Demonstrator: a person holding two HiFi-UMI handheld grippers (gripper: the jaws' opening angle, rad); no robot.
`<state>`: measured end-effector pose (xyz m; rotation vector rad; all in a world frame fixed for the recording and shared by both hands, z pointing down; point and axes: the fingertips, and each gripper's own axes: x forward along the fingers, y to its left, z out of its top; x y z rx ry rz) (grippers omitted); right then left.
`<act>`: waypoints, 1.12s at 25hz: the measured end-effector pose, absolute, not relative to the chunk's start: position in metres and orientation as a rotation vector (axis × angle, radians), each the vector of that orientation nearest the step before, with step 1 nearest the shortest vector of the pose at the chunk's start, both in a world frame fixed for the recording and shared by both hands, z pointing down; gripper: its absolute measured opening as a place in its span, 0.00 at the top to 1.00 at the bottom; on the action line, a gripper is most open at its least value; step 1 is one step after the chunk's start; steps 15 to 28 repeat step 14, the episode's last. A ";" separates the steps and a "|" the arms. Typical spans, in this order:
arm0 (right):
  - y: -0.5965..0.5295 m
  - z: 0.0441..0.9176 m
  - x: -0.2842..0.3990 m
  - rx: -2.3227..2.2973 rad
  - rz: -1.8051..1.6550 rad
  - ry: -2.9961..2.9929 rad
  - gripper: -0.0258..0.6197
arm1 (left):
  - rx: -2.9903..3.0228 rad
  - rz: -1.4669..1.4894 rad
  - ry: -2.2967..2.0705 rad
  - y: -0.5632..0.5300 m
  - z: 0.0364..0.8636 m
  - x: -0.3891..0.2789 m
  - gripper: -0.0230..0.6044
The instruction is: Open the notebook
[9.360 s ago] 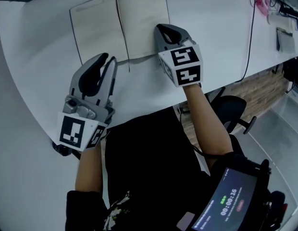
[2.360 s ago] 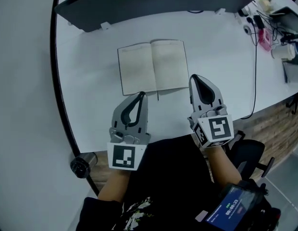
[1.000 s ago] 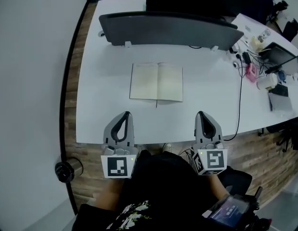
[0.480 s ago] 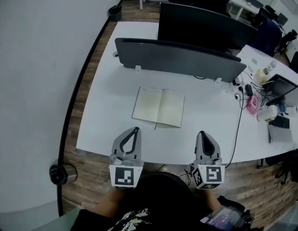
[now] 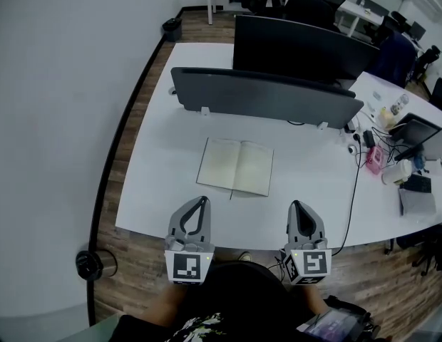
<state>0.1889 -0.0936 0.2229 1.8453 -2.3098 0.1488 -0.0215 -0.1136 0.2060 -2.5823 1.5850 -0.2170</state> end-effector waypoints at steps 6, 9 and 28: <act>-0.088 0.223 0.186 1.841 0.143 -2.308 0.86 | -2.604 -0.204 1.575 -0.111 0.207 -0.021 0.95; -0.086 0.225 0.184 1.834 0.140 -2.309 0.86 | -2.609 -0.208 1.577 -0.109 0.210 -0.023 0.95; -0.086 0.224 0.179 1.830 0.137 -2.310 0.86 | -2.614 -0.215 1.583 -0.107 0.213 -0.027 0.95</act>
